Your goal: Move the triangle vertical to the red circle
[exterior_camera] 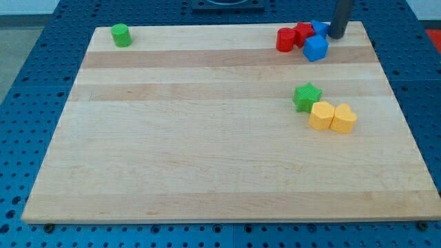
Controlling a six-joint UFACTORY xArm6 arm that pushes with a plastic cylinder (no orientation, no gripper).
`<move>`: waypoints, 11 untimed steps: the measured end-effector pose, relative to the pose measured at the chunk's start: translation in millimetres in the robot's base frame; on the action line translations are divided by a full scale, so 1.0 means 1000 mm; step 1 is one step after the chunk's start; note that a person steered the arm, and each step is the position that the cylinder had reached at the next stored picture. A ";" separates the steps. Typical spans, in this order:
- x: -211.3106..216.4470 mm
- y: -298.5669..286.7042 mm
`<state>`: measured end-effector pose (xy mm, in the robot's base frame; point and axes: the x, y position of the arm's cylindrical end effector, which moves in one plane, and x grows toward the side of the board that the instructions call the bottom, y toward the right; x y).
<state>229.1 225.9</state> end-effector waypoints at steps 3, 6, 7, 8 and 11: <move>-0.009 -0.044; -0.016 0.008; -0.038 0.008; -0.038 0.005; -0.038 -0.006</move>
<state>191.1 220.1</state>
